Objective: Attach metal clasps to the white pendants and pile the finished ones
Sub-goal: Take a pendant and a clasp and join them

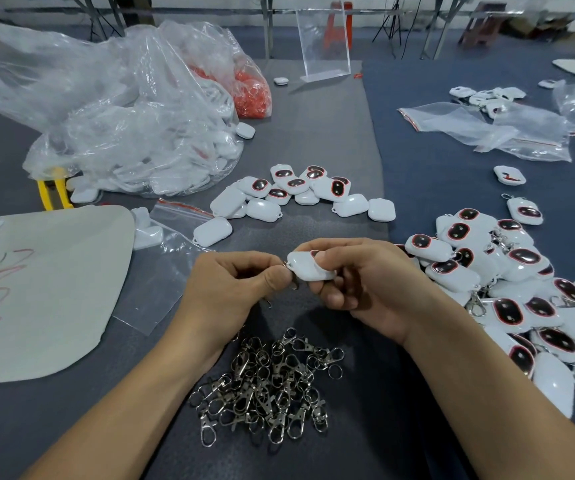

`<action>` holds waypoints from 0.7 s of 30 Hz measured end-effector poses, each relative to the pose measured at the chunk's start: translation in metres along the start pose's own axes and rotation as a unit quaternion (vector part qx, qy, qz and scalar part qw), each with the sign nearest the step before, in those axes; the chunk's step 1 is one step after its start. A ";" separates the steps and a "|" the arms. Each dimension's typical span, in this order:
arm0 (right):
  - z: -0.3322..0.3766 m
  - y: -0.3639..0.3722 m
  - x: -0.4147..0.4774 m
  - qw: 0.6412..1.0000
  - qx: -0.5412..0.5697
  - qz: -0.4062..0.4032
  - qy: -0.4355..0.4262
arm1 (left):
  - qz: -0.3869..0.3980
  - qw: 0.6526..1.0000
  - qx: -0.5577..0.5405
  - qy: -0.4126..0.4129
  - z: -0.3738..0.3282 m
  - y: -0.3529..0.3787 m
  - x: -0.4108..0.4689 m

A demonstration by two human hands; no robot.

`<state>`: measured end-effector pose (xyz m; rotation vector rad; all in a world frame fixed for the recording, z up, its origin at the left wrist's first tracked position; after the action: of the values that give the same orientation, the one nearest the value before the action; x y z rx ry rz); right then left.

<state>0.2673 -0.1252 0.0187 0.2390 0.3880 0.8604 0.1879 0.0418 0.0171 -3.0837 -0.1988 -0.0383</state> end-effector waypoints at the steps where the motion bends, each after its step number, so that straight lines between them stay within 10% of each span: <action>1: 0.000 0.000 0.000 1.000 0.000 0.008 -0.001 | 0.005 1.000 -0.003 -0.002 0.000 0.000 0.000; 21: 0.001 0.006 -0.001 0.998 0.012 0.064 -0.021 | 0.071 0.995 -0.069 0.002 -0.005 -0.001 0.000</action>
<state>0.2629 -0.1220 0.0217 0.3068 0.3468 0.9748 0.1879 0.0426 0.0218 -3.2255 0.0248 -0.0550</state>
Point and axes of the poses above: each hand's wrist, its own x-axis towards the middle knuckle, its own y-axis out of the palm, z = x × y, the point moved 2 cm from there along x, towards the middle knuckle, and after that the axes turned 9 degrees about z, right-handed, at the moved point
